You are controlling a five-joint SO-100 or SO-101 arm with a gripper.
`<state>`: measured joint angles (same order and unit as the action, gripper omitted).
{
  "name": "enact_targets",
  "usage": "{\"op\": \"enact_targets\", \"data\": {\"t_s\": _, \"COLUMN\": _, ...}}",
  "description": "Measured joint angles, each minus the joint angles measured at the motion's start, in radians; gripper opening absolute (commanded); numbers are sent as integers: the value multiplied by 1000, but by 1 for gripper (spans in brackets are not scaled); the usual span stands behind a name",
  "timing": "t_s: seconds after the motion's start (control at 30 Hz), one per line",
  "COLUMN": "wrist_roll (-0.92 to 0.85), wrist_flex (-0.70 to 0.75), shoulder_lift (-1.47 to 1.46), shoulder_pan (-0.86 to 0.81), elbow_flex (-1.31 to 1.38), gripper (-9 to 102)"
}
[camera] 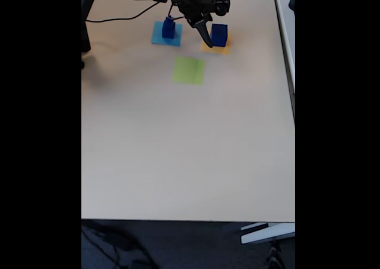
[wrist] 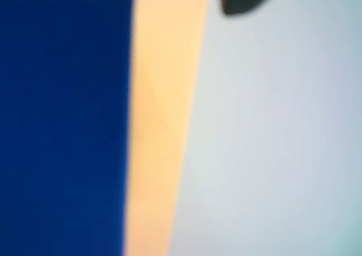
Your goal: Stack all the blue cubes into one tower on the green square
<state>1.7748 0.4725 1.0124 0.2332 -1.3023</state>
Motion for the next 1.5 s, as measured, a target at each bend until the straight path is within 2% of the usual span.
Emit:
{"op": "enact_targets", "data": {"t_s": 0.83, "wrist_roll": -9, "wrist_flex": -21, "shoulder_lift": -61, "shoulder_pan": -3, "elbow_flex": 37, "gripper": 43}}
{"op": "enact_targets", "data": {"t_s": 1.2, "wrist_roll": -9, "wrist_flex": -23, "shoulder_lift": -63, "shoulder_pan": -14, "elbow_flex": 37, "gripper": 27}}
{"op": "enact_targets", "data": {"t_s": 1.37, "wrist_roll": -9, "wrist_flex": -23, "shoulder_lift": -63, "shoulder_pan": -20, "elbow_flex": 37, "gripper": 26}}
{"op": "enact_targets", "data": {"t_s": 1.5, "wrist_roll": -9, "wrist_flex": -23, "shoulder_lift": -63, "shoulder_pan": -20, "elbow_flex": 37, "gripper": 17}}
